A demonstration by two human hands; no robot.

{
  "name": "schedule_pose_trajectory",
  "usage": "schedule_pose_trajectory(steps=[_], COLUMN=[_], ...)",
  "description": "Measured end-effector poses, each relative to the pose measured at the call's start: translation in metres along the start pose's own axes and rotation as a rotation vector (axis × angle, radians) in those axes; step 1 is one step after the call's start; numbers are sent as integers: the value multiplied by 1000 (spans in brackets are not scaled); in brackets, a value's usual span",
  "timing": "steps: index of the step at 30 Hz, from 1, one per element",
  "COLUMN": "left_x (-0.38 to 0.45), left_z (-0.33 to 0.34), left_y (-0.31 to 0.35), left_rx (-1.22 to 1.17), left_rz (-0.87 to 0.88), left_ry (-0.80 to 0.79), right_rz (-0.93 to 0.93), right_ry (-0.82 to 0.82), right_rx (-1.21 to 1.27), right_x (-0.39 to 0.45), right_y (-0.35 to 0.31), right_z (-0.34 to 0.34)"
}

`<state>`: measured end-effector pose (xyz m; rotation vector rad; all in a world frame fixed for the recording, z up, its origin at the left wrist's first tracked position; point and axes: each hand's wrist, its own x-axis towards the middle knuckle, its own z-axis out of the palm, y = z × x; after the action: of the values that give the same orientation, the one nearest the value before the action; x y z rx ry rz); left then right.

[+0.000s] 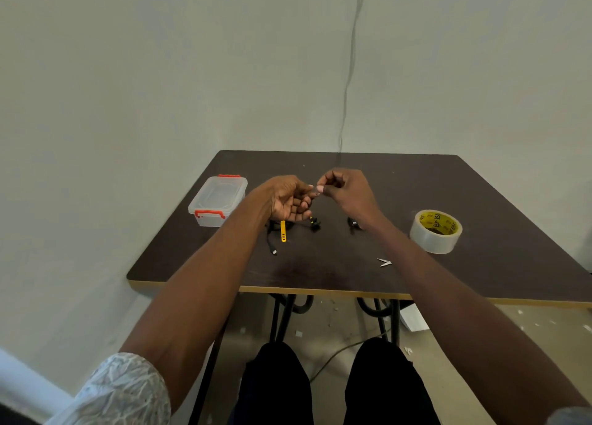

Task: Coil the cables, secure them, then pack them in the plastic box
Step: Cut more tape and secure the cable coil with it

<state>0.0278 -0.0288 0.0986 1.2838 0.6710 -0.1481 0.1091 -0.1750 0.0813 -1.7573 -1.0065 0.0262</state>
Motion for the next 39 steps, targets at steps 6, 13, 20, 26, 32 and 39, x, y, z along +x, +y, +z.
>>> schedule_pose_trajectory(steps=[6, 13, 20, 26, 32, 39], left_x=[-6, -5, 7, 27, 44, 49], left_z=[-9, -14, -39, -68, -68, -73], left_y=[6, 3, -16, -25, -33, -29], left_rx=[-235, -340, -168, 201, 743, 562], left_rz=[-54, -61, 42, 302, 285, 198], left_ry=[47, 153, 413, 674, 733, 704], right_rz=[-85, -244, -109, 335, 384, 404], right_ry=[109, 235, 289, -14, -189, -234], right_rx=[-118, -172, 180, 517, 467, 436], right_x=[-7, -14, -7, 9, 24, 43], right_y=[2, 9, -1, 8, 15, 14], right_z=[17, 40, 47, 44, 53, 65])
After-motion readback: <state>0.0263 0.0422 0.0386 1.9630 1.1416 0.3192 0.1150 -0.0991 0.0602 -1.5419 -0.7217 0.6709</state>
